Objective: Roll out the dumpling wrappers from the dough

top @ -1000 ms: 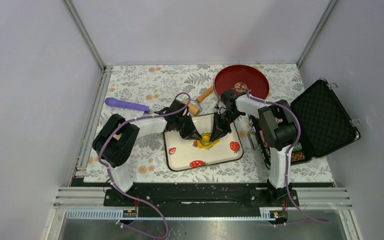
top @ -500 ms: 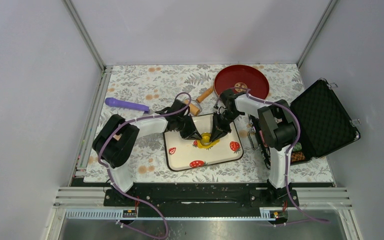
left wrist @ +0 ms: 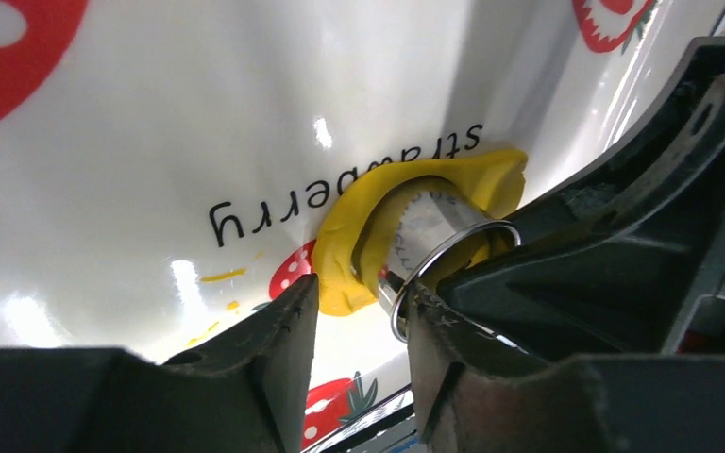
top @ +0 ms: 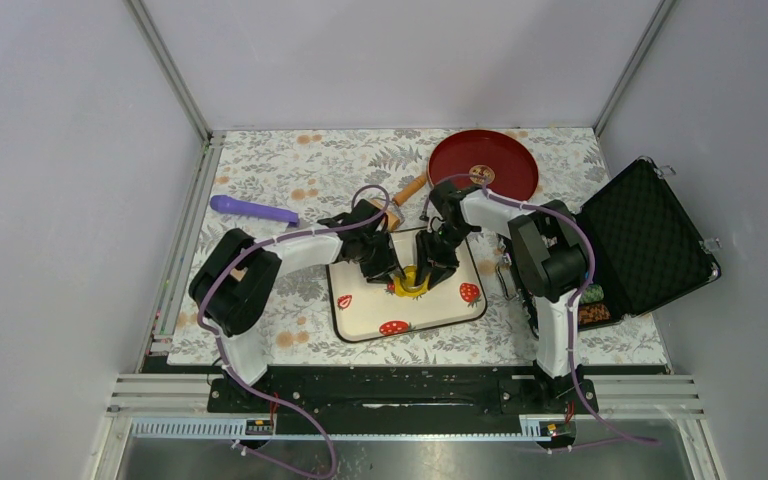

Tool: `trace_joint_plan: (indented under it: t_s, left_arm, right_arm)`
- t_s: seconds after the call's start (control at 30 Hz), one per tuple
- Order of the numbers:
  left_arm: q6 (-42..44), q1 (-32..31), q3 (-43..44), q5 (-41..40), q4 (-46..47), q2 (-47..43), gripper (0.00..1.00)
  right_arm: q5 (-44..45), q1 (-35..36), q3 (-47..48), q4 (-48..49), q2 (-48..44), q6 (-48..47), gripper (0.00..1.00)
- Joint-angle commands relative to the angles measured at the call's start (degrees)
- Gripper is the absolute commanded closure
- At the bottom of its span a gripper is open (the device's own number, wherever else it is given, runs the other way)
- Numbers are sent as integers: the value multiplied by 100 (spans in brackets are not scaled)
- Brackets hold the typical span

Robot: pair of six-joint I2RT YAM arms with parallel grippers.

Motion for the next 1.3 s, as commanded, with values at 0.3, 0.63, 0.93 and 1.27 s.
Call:
trace_joint_plan:
  t_s: [0.3, 0.63, 0.93, 1.27]
  left_arm:
    - [372, -54, 145, -3, -259, -626, 43]
    - [4, 126, -776, 483, 847, -1653, 42]
    - [-275, 553, -2192, 583, 2070, -2257, 51]
    - [-273, 564, -2195, 766, 2811, -1332, 68]
  right_arm:
    - [530, 75, 366, -821, -710, -243, 36]
    - [666, -205, 347, -914, -1330, -314, 35]
    - [150, -1141, -585, -361, -2066, -205, 41]
    - [-82, -1173, -1114, 43, -1615, -210, 60]
